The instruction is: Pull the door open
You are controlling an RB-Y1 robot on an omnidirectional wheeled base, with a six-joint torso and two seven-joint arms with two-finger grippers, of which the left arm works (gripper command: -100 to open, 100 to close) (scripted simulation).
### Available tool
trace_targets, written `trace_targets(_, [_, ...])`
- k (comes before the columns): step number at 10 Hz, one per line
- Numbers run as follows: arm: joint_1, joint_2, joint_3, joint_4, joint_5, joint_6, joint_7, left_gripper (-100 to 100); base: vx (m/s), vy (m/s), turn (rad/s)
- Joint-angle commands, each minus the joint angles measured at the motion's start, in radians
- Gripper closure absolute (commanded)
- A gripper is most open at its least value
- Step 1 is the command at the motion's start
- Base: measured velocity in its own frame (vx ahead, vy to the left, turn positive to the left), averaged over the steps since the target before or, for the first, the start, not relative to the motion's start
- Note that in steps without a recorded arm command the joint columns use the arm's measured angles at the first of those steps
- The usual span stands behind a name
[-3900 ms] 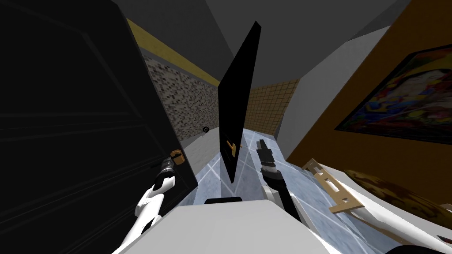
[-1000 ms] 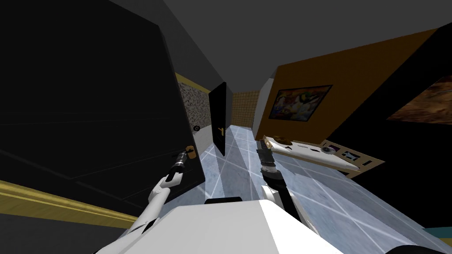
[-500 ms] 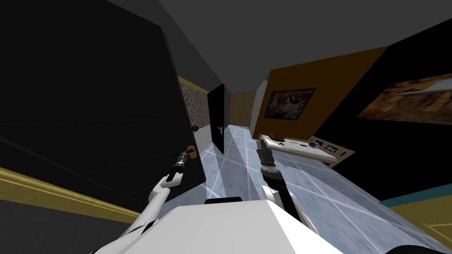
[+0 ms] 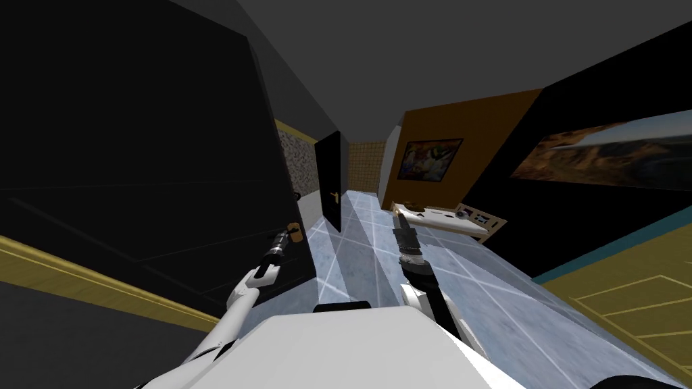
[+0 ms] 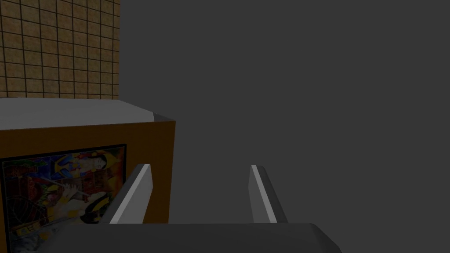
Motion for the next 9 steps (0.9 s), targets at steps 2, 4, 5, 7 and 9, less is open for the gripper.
trace_targets(2, [0.007, 0.013, -0.023, 0.0, -0.004, -0.01, 0.023, 100, -0.189, 0.025, -0.094])
trace_targets(4, [0.01, 0.02, -0.036, -0.001, -0.006, -0.014, 0.035, 100, -0.194, 0.031, -0.073])
trace_targets(5, [0.007, 0.018, -0.032, 0.001, -0.005, -0.013, 0.03, 100, -0.079, 0.017, -0.032])
trace_targets(7, [0.014, 0.024, -0.051, -0.001, -0.009, -0.019, 0.046, 100, -0.116, 0.029, -0.065])
trace_targets(9, [0.02, 0.035, -0.069, -0.005, -0.012, -0.026, 0.064, 100, -0.187, 0.048, -0.096])
